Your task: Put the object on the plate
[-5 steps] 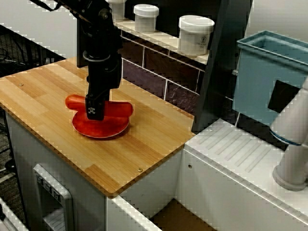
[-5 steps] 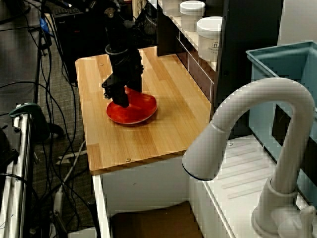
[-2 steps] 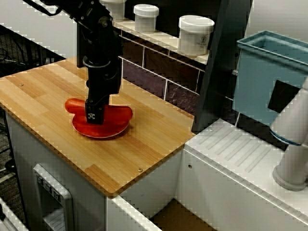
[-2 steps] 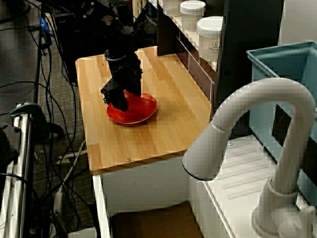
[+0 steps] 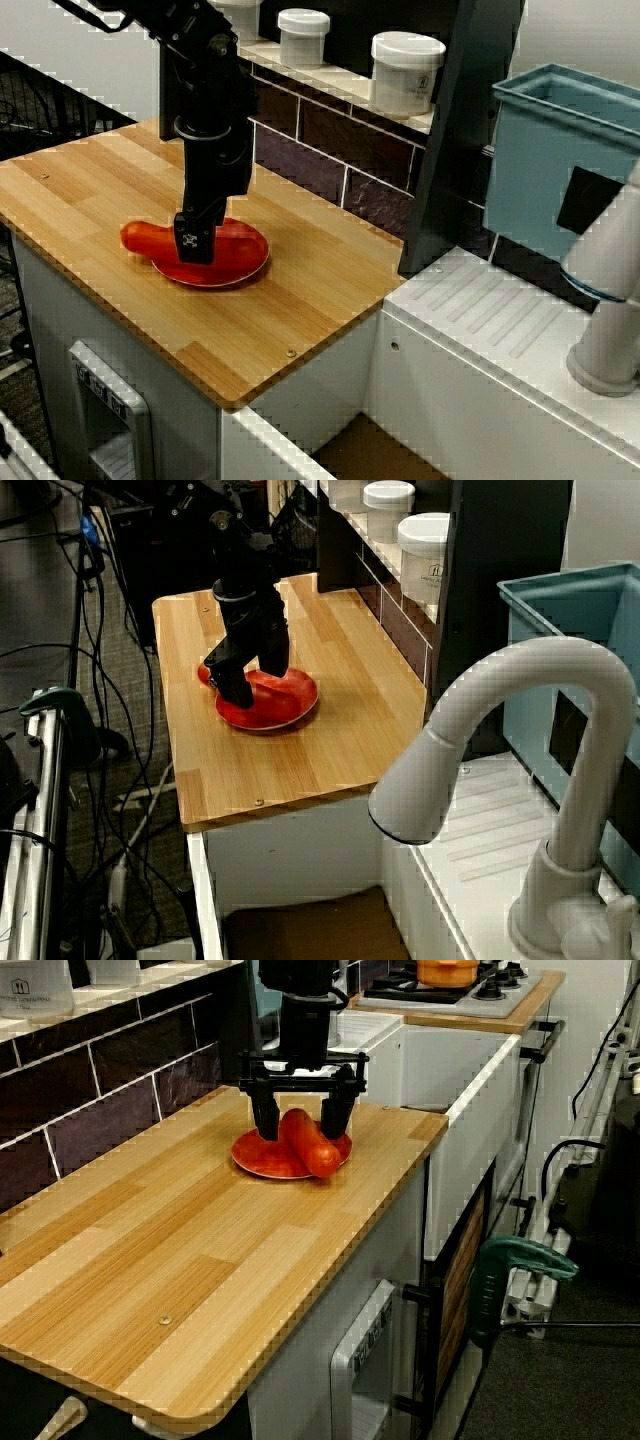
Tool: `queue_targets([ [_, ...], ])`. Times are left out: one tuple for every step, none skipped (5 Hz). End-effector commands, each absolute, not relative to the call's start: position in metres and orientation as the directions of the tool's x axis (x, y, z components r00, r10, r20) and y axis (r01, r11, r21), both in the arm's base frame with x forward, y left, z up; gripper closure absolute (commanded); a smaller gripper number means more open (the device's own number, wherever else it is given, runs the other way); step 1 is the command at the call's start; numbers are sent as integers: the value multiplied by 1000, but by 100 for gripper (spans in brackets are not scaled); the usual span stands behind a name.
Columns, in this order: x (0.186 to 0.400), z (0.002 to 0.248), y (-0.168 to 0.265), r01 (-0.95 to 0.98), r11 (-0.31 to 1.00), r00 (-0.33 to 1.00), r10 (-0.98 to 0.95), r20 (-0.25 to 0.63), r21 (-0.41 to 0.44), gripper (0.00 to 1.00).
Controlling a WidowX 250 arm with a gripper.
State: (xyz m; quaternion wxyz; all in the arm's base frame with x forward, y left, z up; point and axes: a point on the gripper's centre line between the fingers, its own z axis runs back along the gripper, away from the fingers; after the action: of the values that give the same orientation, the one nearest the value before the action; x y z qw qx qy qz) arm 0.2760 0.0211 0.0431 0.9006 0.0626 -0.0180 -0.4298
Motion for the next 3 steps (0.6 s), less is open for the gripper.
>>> queue_targets([
  [273, 71, 32, 758, 640, 642, -766, 28, 128, 0],
  [271, 83, 37, 754, 647, 647, -761, 40, 112, 0],
  [269, 93, 41, 754, 649, 647, -761, 56, 102, 0],
])
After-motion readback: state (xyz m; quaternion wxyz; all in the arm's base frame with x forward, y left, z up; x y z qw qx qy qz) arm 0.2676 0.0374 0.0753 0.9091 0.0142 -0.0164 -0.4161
